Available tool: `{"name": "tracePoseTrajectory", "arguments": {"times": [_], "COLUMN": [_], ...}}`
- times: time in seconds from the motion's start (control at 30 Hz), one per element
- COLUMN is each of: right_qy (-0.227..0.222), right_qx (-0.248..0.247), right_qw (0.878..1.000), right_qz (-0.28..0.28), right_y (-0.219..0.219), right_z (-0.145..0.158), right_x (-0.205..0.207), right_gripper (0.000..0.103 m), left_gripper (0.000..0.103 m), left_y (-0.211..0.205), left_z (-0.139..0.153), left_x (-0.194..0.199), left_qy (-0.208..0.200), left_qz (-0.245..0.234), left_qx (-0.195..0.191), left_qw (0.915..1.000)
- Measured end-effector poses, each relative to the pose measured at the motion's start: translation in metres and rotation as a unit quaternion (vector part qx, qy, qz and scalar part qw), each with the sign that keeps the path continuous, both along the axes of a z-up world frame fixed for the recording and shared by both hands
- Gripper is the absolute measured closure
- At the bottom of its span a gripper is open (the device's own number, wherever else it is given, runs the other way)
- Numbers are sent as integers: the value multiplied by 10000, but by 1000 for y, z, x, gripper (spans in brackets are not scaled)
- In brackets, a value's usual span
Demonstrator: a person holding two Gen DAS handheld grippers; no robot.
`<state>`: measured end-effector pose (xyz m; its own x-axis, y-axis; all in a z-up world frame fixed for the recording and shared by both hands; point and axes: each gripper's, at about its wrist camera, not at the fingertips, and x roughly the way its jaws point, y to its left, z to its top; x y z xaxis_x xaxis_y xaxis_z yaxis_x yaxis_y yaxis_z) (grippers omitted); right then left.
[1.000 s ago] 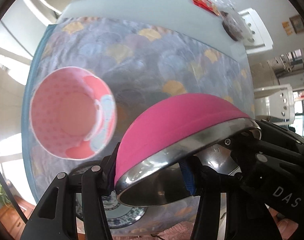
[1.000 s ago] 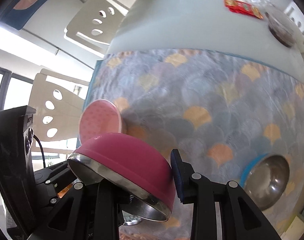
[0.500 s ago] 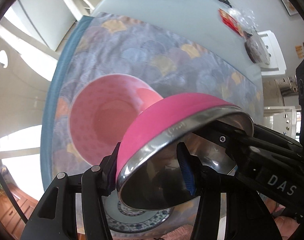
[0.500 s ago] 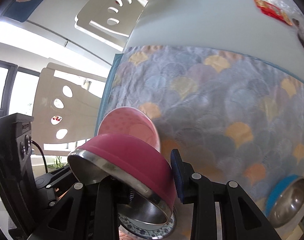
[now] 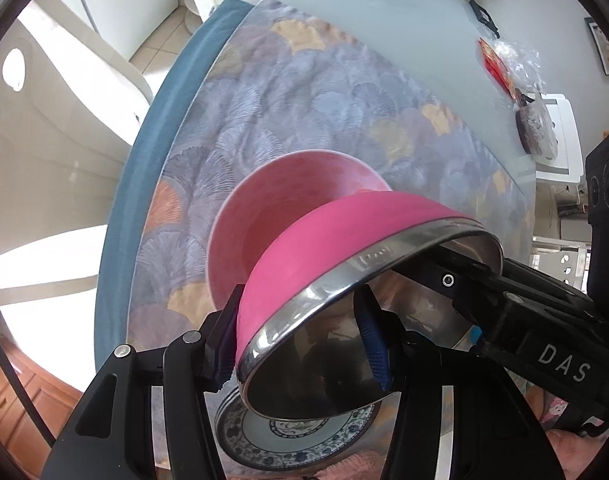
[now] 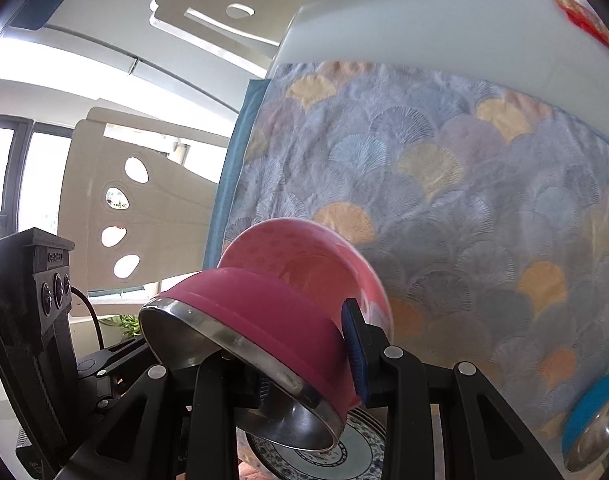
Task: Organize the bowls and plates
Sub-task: 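Lower the steel bowl into the pink plastic bowl with both grippers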
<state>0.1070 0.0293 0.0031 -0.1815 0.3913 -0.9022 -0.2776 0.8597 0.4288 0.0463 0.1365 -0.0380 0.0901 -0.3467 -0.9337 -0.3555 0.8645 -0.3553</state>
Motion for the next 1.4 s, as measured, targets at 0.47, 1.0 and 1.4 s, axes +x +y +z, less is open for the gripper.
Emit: {"name": "tracePoseTrajectory", "arguments": {"times": [0.47,1.0,1.4], "right_qy": [28,57,38], "right_qx": [-241,-209,-93], "right_qw": [9997,9997,9997], "right_qz": [-86,-134,-213], "right_y": [-3,-10,-13], "right_z": [-14,-13,-8], "right_x": [5,3,-2], "right_gripper": [72,72,72], "left_gripper": [54,51,51], "left_y": [2,0,0], "left_z": [-14,-7,2], "left_x": [5,8,4], "left_qy": [108,137,86], "left_qz": [-108,-189,-191], "left_qx": [121,301,403], "left_qw": [9998,9993,9990]}}
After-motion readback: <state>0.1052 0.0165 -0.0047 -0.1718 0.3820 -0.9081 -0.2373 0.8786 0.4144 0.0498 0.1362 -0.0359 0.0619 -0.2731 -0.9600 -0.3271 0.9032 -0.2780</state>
